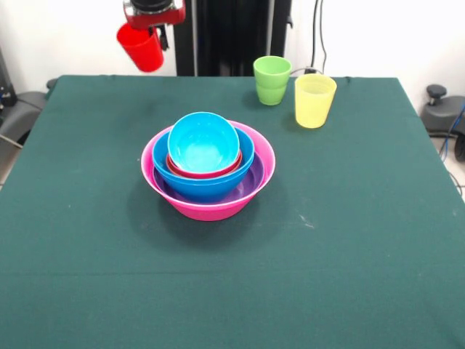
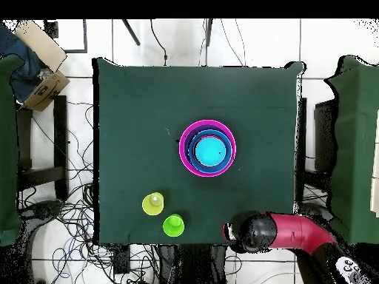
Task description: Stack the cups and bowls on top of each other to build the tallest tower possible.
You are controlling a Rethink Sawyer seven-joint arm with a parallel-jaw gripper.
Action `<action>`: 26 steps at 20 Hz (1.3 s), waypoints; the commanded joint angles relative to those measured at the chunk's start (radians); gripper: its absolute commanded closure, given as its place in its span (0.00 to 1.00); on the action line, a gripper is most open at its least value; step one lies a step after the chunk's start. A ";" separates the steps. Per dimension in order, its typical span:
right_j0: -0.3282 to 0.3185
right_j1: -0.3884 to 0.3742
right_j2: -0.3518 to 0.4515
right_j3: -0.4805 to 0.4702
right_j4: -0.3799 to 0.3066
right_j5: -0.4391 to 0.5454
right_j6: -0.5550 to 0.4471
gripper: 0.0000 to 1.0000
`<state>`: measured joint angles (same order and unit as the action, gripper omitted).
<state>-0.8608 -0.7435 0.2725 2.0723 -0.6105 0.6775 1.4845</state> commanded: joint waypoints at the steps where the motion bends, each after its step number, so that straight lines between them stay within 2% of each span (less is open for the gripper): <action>1: 0.052 -0.077 0.152 -0.091 0.090 0.182 -0.113 1.00; 8: 0.120 -0.051 0.148 -0.146 0.084 0.223 -0.039 1.00; 23: 0.141 -0.240 0.210 -0.085 0.197 0.315 -0.100 1.00; 26: 0.138 -0.238 0.216 -0.100 0.202 0.334 -0.104 1.00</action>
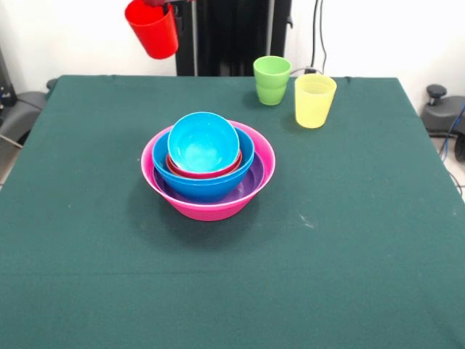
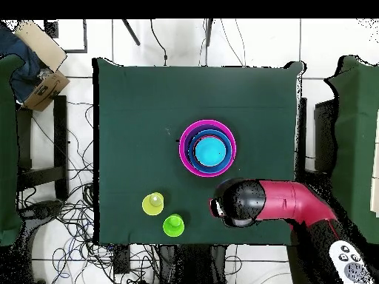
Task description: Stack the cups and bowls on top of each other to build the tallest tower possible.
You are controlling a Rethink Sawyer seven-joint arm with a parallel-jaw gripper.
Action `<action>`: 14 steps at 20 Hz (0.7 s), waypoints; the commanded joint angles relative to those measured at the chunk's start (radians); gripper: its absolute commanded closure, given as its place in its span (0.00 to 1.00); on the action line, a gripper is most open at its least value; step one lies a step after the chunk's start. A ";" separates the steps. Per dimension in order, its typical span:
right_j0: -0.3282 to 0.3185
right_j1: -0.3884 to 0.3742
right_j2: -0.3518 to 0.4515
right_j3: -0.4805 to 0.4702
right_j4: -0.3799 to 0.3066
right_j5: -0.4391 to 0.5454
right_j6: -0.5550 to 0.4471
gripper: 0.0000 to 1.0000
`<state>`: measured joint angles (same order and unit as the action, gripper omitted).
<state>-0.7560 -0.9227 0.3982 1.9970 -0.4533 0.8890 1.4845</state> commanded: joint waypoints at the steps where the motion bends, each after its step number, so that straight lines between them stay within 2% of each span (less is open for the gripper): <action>1: 0.044 -0.004 0.076 -0.069 0.024 0.128 -0.076 1.00; 4: 0.103 0.190 0.019 -0.234 -0.046 0.137 0.030 1.00; 7: 0.141 0.321 -0.021 -0.360 -0.044 0.115 0.104 1.00; 11: 0.166 0.398 -0.048 -0.448 -0.014 0.095 0.121 1.00; 14: 0.177 0.413 -0.058 -0.461 -0.007 0.070 0.118 1.00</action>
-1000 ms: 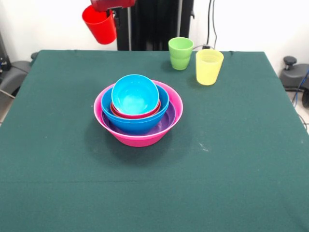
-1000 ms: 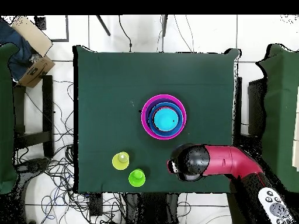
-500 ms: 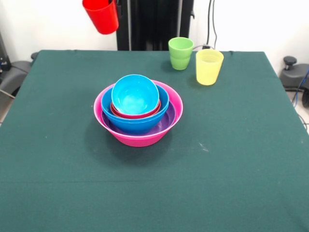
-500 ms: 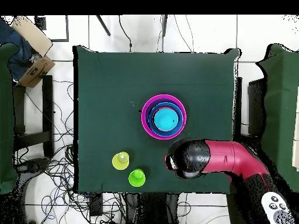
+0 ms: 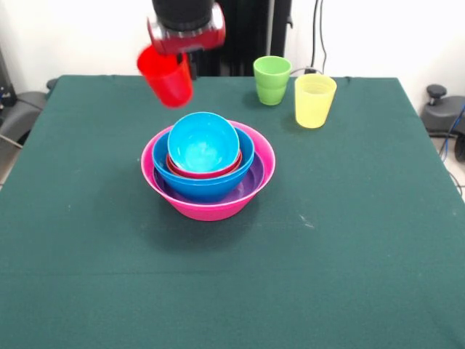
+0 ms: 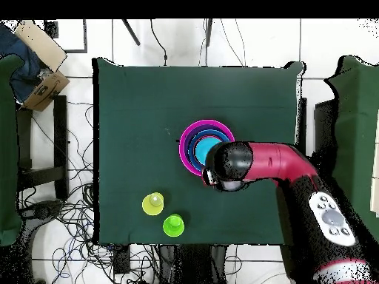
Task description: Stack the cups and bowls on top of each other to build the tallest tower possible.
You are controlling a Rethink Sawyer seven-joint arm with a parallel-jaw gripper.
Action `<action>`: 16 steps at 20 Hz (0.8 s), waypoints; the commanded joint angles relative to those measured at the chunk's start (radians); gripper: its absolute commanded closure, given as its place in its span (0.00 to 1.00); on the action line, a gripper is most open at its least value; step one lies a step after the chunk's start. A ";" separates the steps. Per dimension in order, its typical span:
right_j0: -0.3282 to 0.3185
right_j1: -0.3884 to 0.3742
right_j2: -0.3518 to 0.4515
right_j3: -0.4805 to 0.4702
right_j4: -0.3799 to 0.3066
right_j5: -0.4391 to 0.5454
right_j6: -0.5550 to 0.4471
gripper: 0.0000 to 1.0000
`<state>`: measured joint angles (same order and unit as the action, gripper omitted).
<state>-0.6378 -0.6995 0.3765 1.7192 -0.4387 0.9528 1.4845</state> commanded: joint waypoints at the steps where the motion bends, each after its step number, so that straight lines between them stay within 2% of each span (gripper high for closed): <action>1: 0.063 0.193 -0.039 -0.188 -0.019 0.012 0.116 1.00; 7: 0.081 0.190 -0.068 -0.168 -0.027 -0.015 0.119 1.00; 12: 0.066 0.182 -0.073 -0.127 -0.033 -0.059 0.095 1.00; 16: 0.057 0.156 -0.067 -0.124 -0.020 -0.010 0.054 1.00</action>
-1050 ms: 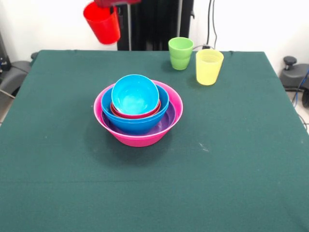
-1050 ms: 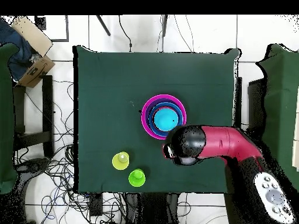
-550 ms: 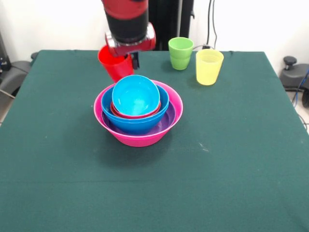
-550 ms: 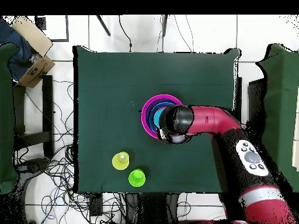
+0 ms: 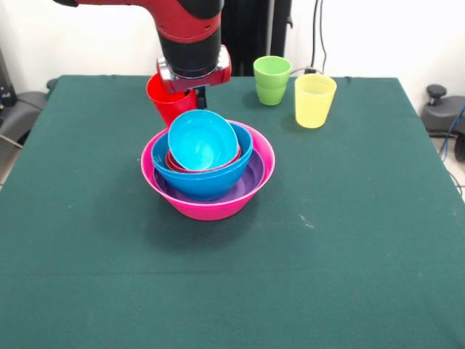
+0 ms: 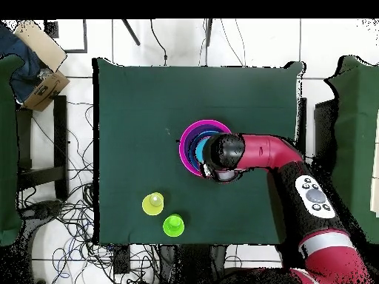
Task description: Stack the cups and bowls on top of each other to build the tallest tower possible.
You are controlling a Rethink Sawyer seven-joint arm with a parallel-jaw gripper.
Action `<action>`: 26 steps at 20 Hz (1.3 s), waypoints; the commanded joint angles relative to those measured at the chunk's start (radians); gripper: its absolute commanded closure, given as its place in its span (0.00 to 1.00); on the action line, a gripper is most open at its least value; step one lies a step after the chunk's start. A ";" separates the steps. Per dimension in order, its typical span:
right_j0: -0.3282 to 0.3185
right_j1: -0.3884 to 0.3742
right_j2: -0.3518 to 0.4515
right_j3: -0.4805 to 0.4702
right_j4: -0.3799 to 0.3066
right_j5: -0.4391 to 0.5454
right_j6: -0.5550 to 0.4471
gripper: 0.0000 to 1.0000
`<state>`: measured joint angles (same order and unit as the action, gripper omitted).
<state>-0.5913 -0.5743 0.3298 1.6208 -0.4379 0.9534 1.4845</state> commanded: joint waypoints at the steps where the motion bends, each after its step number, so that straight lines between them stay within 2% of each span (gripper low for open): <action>1: 0.005 0.016 -0.019 -0.015 -0.016 -0.001 0.043 1.00; 4: -0.002 -0.061 -0.020 0.045 -0.004 0.032 0.017 1.00; 7: 0.005 -0.134 -0.011 0.070 0.028 0.111 -0.002 1.00; 12: 0.041 -0.179 -0.005 0.006 0.049 0.272 -0.011 1.00; 16: 0.048 -0.221 0.013 -0.007 0.065 0.348 -0.019 1.00; 20: 0.045 -0.235 0.027 -0.017 0.077 0.379 -0.019 1.00; 24: 0.049 -0.222 0.030 -0.014 0.076 0.348 -0.006 1.00; 26: 0.059 -0.168 0.023 -0.042 0.063 0.306 0.028 1.00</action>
<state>-0.5691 -0.8010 0.3166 1.6327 -0.3675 1.2664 1.4845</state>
